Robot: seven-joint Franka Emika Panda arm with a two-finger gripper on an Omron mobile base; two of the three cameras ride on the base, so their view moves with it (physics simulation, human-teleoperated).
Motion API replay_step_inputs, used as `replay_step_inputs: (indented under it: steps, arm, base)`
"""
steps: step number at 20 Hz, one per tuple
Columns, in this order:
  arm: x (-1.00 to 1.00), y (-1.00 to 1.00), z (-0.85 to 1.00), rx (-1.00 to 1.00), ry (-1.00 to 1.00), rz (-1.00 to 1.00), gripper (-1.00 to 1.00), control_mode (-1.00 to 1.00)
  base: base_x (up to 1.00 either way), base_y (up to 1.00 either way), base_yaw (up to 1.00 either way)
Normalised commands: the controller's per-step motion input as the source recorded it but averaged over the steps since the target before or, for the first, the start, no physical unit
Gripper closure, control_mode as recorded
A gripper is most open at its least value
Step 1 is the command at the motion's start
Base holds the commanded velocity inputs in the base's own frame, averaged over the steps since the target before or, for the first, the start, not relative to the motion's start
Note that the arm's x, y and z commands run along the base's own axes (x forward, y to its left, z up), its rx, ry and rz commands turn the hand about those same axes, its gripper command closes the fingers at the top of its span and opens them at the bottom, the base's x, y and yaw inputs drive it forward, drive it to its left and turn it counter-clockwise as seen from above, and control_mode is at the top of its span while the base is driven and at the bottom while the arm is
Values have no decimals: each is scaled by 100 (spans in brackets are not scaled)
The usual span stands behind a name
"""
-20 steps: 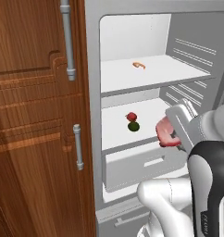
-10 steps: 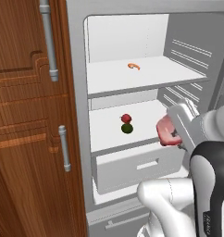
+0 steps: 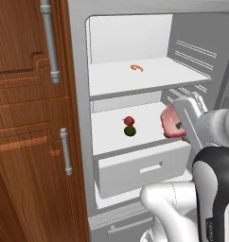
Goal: Transport the steak and lime to the fridge. Place the steak on the rack containing meat and place the lime on the rack containing the vegetable, ensuring meats and vegetables are on different racks.
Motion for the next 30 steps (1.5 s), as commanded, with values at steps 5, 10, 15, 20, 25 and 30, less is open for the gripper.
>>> replay_step_inputs:
  steps: [5, 10, 15, 20, 25, 30]
  arm:
    - [11, 2, 37, 0, -27, 0, 100, -100]
    - [8, 0, 41, 7, -7, 0, 100, -100]
    - [60, -6, 26, 5, 0, 1, 100, -100]
    - [74, -13, 1, 0, 5, 6, 100, -100]
    - [77, -17, 0, 0, 5, 11, 100, -100]
    - [77, -6, 0, 0, 0, 10, 100, -100]
  base:
    - [0, 0, 0]
    - [0, 0, 0]
    - [0, 0, 0]
    - [0, 0, 0]
    - [0, 0, 0]
    - [0, 0, 0]
